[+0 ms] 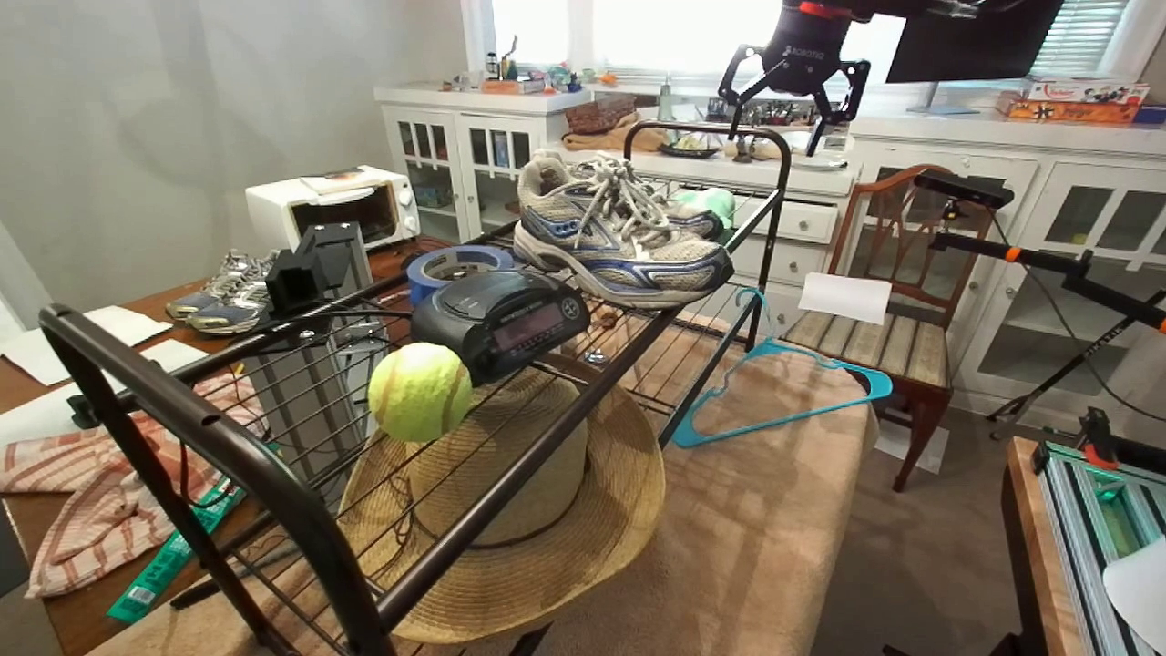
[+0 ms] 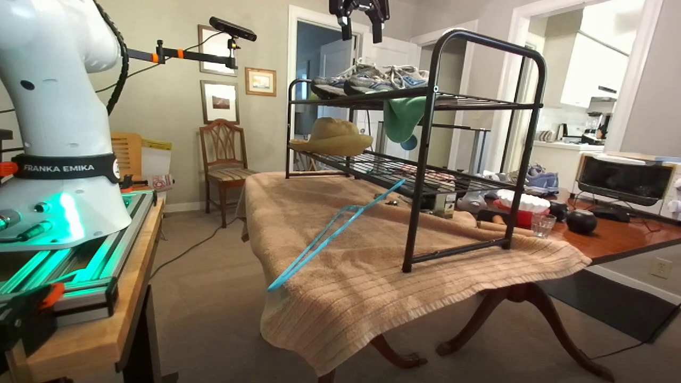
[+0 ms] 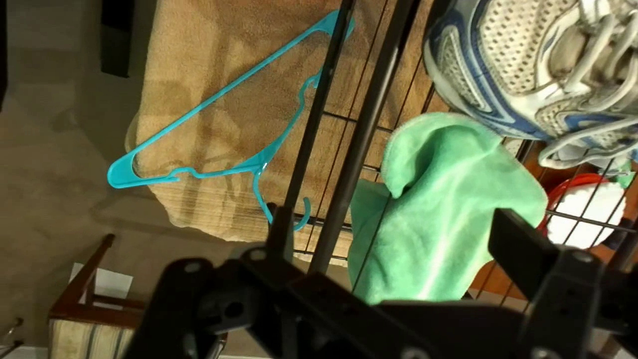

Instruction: Move the towel to the left

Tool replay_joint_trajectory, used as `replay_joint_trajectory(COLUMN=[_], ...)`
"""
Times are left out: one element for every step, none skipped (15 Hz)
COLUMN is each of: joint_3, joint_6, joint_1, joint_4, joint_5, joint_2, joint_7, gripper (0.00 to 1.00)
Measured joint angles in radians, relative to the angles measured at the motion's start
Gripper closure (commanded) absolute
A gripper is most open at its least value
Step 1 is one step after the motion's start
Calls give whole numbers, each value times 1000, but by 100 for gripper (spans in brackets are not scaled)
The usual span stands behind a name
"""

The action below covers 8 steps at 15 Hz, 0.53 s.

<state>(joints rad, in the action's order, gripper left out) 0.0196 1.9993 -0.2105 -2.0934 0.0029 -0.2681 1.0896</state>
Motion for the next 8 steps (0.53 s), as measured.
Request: replay_joint_trajectory(joint_3=[-1,-1,-1,-1,-1,-2,-2,-3], joint_6=[0,0,0,0,0,0,0,0], joint_1=[3,5,7,7,7,7,7,9], joint_4=[0,0,0,0,0,0,0,0], joint_5=[0,0,0,0,0,0,0,0], joint_2=[2,2,2,2,2,2,2,2], joint_7=[8,12,16,18,19,20,21,21], gripper=[0,0,0,0,0,0,0,0])
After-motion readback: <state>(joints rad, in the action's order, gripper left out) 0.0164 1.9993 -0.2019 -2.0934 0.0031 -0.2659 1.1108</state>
